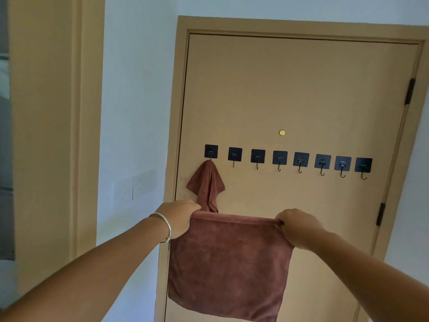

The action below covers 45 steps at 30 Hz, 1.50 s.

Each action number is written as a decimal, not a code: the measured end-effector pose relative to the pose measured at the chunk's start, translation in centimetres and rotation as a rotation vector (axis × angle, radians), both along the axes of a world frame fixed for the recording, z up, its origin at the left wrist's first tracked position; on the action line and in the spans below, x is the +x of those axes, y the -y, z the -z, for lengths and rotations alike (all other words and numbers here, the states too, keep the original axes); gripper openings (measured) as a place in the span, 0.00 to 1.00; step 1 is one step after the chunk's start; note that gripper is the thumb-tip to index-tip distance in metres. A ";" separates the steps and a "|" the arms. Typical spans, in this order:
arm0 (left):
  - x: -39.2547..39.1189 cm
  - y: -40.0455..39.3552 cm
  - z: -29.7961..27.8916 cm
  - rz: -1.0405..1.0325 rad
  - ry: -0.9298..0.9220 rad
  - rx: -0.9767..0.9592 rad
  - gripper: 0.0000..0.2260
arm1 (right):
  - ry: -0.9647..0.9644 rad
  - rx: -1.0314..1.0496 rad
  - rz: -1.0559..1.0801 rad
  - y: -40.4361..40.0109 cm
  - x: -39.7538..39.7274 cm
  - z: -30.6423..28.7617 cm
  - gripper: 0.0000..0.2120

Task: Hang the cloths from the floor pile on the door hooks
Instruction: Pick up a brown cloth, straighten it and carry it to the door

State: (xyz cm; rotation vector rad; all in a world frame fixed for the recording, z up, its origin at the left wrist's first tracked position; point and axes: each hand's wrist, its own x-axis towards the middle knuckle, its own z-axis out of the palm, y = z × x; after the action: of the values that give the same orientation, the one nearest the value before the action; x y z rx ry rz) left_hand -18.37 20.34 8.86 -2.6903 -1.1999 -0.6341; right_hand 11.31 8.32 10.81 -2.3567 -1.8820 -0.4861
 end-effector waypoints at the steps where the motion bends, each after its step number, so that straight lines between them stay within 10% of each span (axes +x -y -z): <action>1: 0.0 -0.8 0.3 0.002 0.012 0.002 0.19 | -0.003 0.002 -0.007 -0.9 0.0 0.2 0.16; 35: 16.4 -26.9 -4.9 -0.286 0.080 0.103 0.09 | -0.207 0.315 -0.230 -31.6 15.0 -2.0 0.13; 41: 17.6 -29.8 -6.9 -0.280 0.170 0.060 0.10 | -0.133 0.401 -0.300 -32.6 14.6 -3.6 0.13; 45: 17.6 -31.9 -7.3 -0.154 0.244 0.059 0.08 | 0.251 0.355 -0.438 -32.8 14.6 -4.7 0.13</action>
State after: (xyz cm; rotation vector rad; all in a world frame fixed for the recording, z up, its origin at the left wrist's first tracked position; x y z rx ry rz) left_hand -0.72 52.26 16.16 -2.4967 -1.4035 -0.9784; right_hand 25.92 41.11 15.48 -1.6647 -2.1166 -0.9989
